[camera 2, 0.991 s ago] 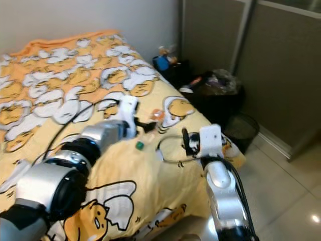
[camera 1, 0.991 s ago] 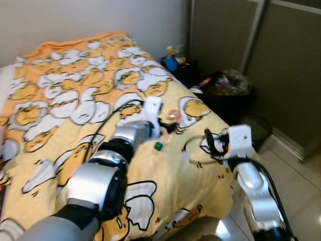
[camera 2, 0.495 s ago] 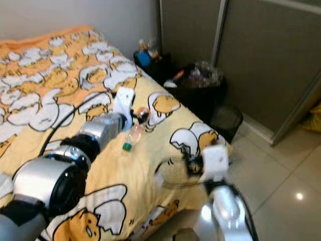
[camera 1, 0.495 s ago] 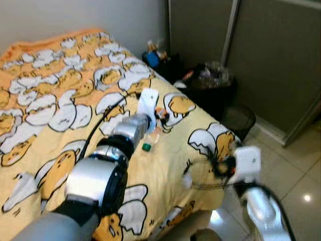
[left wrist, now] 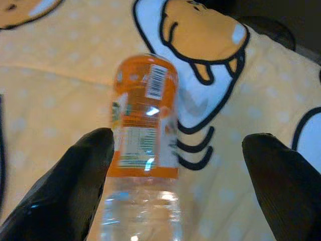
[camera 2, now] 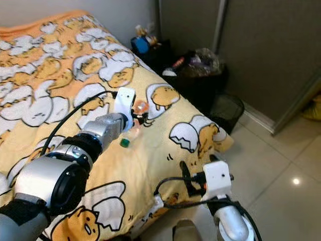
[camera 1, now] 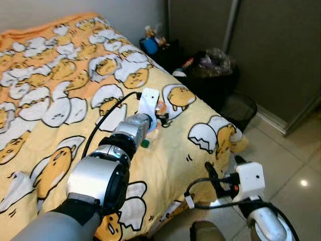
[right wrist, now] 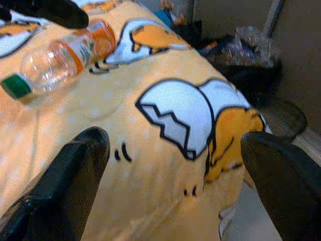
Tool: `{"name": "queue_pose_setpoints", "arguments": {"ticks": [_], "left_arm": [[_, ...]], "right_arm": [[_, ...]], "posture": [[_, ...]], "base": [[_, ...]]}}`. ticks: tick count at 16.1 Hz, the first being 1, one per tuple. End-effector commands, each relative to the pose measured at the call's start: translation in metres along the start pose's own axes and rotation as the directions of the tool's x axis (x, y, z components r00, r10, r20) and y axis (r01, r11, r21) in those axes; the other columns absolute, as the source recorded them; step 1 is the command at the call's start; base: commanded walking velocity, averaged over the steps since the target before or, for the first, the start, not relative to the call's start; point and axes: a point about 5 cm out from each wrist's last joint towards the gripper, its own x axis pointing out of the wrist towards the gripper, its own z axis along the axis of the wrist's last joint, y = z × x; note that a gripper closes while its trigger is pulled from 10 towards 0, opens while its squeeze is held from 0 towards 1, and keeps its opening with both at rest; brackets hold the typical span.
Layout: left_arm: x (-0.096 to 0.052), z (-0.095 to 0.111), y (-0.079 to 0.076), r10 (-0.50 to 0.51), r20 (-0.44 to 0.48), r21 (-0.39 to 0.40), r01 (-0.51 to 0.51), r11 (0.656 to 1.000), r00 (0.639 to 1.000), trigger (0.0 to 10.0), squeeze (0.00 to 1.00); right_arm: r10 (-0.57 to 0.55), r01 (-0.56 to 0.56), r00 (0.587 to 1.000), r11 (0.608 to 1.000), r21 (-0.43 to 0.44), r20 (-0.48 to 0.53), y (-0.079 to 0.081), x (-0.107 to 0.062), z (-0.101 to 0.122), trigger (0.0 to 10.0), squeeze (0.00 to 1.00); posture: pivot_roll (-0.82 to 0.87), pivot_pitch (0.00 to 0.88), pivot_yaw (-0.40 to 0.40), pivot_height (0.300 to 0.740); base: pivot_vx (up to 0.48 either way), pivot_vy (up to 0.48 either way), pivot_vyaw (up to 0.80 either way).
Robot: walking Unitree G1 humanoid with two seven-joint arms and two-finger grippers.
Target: Clean up the room
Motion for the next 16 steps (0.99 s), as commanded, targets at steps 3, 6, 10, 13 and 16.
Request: {"name": "queue_pose_setpoints", "arguments": {"ticks": [3,6,10,13,16], "left_arm": [[0.0,-0.017,0.003,0.024,-0.047,-0.066,-0.027,0.997,0.999,10.0,0.0],[-0.001,-0.021,0.013,0.103,-0.049,-0.057,-0.106,0.993,0.993,10.0,0.0],[-0.002,-0.029,0.024,0.171,-0.068,-0.063,-0.175,0.983,0.983,10.0,0.0],[-0.004,-0.039,0.032,0.221,-0.092,-0.03,-0.225,0.974,0.971,10.0,0.0],[-0.007,-0.059,0.042,0.288,-0.13,0.102,-0.276,0.956,0.949,10.0,0.0]], "right_arm": [[0.041,-0.041,0.999,0.999,-0.008,-0.001,0.005,-0.011,0.004,10.0,0.0],[0.047,-0.048,0.999,0.999,-0.013,-0.006,0.007,-0.018,0.007,10.0,0.0],[0.048,-0.048,0.998,0.999,-0.016,-0.03,0.008,-0.024,0.006,10.0,0.0],[0.049,-0.05,0.998,0.999,-0.018,-0.042,0.007,-0.026,0.006,10.0,0.0],[0.049,-0.051,0.998,0.998,-0.022,-0.046,0.006,-0.027,0.007,10.0,0.0]], "posture": [[-0.46,0.164,0.136,0.74],[-0.48,0.181,0.131,0.74],[-0.49,0.192,0.128,0.74],[-0.49,0.197,0.121,0.74],[-0.5,0.207,0.113,0.74]], "base": [[0.0,0.0,0.0],[0.0,0.0,0.0],[0.0,0.0,0.0],[0.0,0.0,0.0],[0.0,0.0,0.0]]}}
